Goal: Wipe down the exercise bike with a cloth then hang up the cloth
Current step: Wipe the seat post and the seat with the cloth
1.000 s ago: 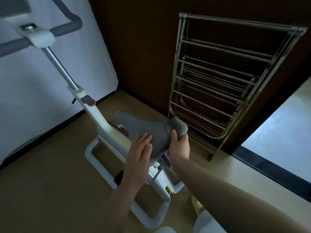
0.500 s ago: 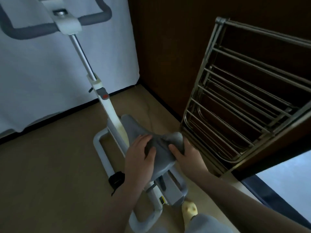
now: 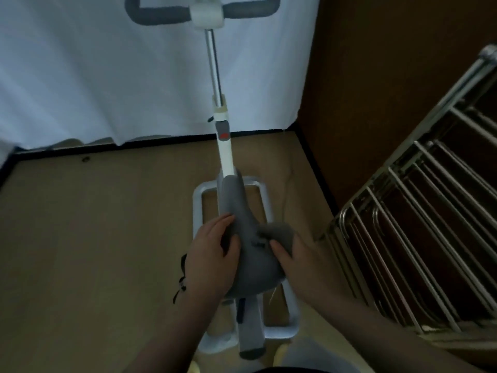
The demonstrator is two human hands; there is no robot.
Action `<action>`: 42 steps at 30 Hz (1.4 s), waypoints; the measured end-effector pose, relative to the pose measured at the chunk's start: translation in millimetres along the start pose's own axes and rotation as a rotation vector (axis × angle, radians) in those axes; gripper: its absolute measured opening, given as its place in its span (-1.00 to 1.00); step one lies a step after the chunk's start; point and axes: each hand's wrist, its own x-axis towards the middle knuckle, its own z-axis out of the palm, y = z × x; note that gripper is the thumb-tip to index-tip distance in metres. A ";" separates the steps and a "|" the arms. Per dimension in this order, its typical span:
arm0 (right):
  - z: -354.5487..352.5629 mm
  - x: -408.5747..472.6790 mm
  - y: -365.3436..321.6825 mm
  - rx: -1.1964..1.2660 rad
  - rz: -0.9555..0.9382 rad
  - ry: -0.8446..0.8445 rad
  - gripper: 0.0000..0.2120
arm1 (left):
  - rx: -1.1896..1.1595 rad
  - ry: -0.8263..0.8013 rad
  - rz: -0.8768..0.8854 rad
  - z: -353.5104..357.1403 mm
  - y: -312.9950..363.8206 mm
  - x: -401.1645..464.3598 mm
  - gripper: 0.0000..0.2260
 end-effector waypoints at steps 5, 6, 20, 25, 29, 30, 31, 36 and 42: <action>11.0 57.1 -27.2 -0.110 -0.004 -0.125 -0.59 | 0.096 0.000 -0.042 0.1 16.3 3.5 -0.69; 9.1 49.6 -24.7 -0.162 -0.015 -0.121 -0.59 | 0.105 0.004 -0.053 -0.3 19.1 5.1 -0.70; 27.5 135.2 -78.5 -0.150 -0.160 -0.164 -0.55 | 0.102 0.289 -0.331 3.1 30.8 -2.1 -0.82; 4.1 157.6 -76.1 -0.205 -0.422 -0.408 -0.60 | -0.002 0.337 -0.474 0.6 30.5 -3.8 -0.83; -14.2 161.3 -87.6 -0.487 -0.685 -0.632 -0.66 | -0.260 0.413 -0.548 -2.4 25.5 -11.3 -0.81; -15.5 164.8 -92.8 -0.539 -0.668 -0.621 -0.67 | -0.309 0.413 -0.542 -3.0 22.4 -16.4 -0.81; -15.1 165.9 -99.3 -0.564 -0.648 -0.578 -0.69 | -0.348 0.404 -0.532 -3.0 18.9 -22.8 -0.81; 20.4 129.3 -112.8 -0.903 -0.788 -0.670 -0.71 | -0.495 0.401 -0.551 -3.0 0.9 -53.4 -0.88; 25.2 101.6 -110.3 -0.829 -0.716 -0.684 -0.64 | -0.581 0.399 -0.552 -12.6 -8.5 -64.2 -0.88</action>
